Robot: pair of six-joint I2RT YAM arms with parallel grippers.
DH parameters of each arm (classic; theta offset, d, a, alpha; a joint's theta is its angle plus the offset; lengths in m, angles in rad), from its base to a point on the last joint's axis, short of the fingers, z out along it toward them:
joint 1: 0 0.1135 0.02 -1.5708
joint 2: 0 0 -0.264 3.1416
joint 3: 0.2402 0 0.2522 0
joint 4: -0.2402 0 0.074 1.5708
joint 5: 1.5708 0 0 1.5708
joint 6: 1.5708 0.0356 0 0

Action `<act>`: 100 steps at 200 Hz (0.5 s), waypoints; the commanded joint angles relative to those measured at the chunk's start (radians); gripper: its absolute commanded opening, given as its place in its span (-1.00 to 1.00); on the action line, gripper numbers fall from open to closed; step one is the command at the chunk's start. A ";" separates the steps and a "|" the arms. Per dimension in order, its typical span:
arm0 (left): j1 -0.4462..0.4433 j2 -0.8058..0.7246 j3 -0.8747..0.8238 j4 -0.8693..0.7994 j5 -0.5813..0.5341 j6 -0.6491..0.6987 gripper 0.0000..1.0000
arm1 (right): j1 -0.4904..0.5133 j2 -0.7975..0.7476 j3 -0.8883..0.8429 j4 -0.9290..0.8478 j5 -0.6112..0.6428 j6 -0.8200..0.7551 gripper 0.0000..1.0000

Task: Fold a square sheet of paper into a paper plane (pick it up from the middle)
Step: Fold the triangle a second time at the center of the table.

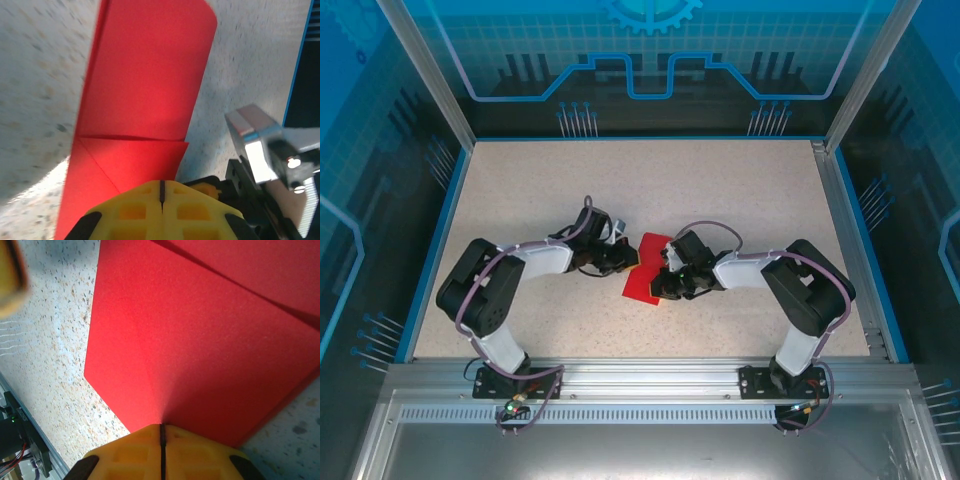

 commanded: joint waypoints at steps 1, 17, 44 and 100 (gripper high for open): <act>-0.011 0.072 0.024 0.021 0.036 0.006 -0.88 | -0.005 0.049 -0.020 -0.128 0.036 -0.020 -0.83; -0.005 0.108 0.041 0.005 -0.010 0.005 -0.89 | -0.005 0.047 -0.023 -0.128 0.034 -0.019 -0.83; 0.019 0.157 0.056 0.004 -0.066 0.002 -0.90 | -0.005 0.040 -0.026 -0.132 0.032 -0.022 -0.83; 0.055 0.177 0.044 0.007 -0.055 0.000 -0.90 | -0.016 -0.009 -0.023 -0.181 0.028 -0.059 -0.80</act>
